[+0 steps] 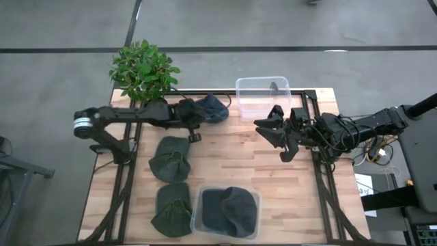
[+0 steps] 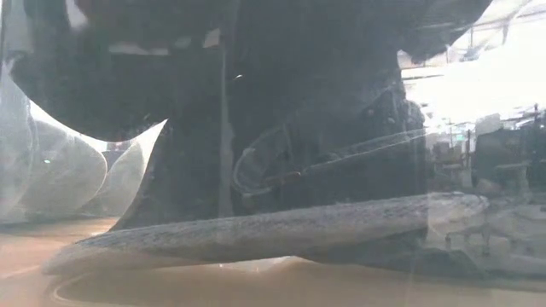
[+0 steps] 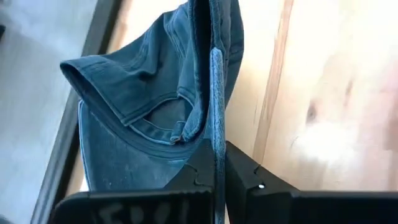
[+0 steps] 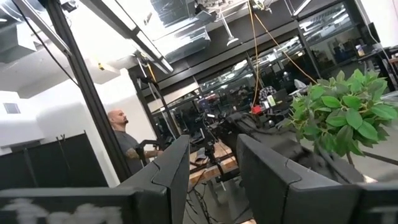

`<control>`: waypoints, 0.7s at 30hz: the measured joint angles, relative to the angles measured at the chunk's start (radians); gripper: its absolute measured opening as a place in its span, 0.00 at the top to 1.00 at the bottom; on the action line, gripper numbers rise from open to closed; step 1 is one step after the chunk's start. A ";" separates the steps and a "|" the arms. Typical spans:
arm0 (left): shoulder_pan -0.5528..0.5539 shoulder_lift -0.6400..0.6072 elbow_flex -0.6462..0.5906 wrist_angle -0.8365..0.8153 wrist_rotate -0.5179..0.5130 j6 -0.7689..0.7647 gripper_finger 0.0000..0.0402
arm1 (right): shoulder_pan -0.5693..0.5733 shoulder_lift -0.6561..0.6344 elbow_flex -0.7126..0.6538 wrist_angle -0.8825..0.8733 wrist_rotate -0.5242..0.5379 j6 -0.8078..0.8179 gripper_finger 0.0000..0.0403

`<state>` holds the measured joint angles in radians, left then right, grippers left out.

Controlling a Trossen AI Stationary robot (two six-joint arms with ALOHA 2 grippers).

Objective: Pick & Place hat
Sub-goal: Put the blue cap into the bottom transparent bin

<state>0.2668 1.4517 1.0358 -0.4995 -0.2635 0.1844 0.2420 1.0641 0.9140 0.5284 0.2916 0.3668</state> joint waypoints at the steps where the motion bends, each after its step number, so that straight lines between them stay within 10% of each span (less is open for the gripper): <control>1: 0.000 -0.022 0.012 -0.013 0.013 -0.001 0.98 | 0.000 0.000 0.000 0.000 0.000 0.000 0.68; 21: -0.058 -0.305 0.295 -0.211 0.290 -0.370 0.98 | -0.001 -0.014 0.000 0.002 0.004 -0.031 0.68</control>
<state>0.2086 1.1464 1.3308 -0.7108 0.0266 -0.1857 0.2413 1.0499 0.9138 0.5305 0.2952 0.3360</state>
